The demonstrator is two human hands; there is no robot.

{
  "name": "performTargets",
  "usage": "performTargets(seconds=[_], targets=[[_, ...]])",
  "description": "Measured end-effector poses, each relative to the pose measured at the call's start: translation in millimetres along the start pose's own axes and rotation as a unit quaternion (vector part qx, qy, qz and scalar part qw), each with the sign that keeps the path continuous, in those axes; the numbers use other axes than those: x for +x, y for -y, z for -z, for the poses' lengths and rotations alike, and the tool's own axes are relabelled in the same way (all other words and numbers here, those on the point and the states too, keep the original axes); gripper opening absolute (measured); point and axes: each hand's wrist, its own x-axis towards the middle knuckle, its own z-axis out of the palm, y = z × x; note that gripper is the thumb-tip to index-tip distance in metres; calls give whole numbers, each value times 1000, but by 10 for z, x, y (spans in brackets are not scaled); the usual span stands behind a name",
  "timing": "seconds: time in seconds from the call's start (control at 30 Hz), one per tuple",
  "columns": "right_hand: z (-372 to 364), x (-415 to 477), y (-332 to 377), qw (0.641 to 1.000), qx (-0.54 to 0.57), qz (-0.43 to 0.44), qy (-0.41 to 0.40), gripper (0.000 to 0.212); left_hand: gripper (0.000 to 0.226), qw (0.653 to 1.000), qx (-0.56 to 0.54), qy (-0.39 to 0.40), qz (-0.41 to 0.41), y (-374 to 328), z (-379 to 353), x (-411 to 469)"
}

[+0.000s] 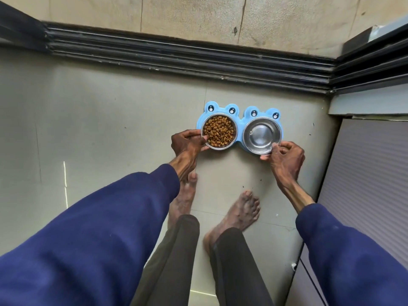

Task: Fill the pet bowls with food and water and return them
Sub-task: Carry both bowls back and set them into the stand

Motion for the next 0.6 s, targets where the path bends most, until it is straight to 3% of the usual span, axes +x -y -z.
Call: performTargets(seconds=[0.23, 0.37, 0.6], targets=[[-9, 76, -62, 1000, -18, -4, 16, 6, 25, 1000, 11, -17, -19, -41, -37, 31], [10, 84, -34, 996, -72, 41, 31, 9, 25, 999, 24, -30, -27, -31, -36, 31], [51, 118, 12, 985, -153, 28, 74, 27, 28, 998, 47, -35, -30, 0, -29, 69]])
